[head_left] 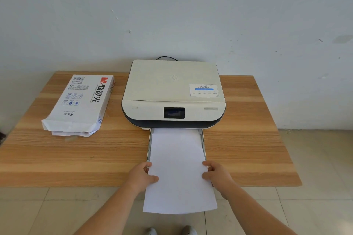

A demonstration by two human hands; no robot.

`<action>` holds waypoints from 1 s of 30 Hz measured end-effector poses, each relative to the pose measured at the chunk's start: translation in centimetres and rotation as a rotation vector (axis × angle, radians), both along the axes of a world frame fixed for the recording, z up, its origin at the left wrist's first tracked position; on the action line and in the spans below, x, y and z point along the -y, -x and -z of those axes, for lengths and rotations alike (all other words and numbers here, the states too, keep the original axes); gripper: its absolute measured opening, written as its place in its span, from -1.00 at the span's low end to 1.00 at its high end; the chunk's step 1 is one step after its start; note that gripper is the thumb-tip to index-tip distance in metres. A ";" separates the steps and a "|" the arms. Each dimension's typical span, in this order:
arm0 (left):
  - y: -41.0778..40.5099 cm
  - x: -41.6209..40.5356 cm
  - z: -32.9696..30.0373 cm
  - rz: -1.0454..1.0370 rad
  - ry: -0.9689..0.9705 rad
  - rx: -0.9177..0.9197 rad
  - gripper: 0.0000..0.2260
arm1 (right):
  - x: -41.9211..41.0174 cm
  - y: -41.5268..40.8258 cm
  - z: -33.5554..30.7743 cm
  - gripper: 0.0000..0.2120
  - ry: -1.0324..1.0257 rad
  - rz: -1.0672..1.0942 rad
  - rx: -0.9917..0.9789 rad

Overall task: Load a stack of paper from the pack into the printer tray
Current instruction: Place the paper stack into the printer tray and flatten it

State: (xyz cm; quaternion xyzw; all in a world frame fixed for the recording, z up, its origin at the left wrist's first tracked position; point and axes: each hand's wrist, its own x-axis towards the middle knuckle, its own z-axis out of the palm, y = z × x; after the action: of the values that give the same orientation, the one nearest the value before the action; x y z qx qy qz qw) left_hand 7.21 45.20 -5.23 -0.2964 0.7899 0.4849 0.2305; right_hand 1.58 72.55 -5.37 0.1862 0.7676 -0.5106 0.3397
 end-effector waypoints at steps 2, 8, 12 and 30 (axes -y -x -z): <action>0.6 0.0 0.1 0.001 0.000 -0.001 -0.39 | 0.1 0.6 0.1 -0.56 0.010 0.014 0.009; 2.8 0.1 0.0 0.021 0.036 -0.002 -0.39 | 0.6 2.6 0.4 -0.54 0.018 0.035 0.054; 4.1 0.2 -0.1 0.038 0.057 0.002 -0.39 | 1.2 3.8 0.4 -0.52 -0.006 0.020 0.050; 7.8 -0.1 0.5 0.053 0.142 -0.030 -0.45 | 2.7 7.6 0.8 -0.49 -0.211 -0.110 -0.043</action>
State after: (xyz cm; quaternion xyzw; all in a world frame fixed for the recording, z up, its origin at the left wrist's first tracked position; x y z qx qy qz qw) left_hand -0.57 45.34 -5.75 -0.2838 0.8331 0.4259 0.2097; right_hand -6.02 69.82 -6.12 0.1675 0.8333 -0.4114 0.3291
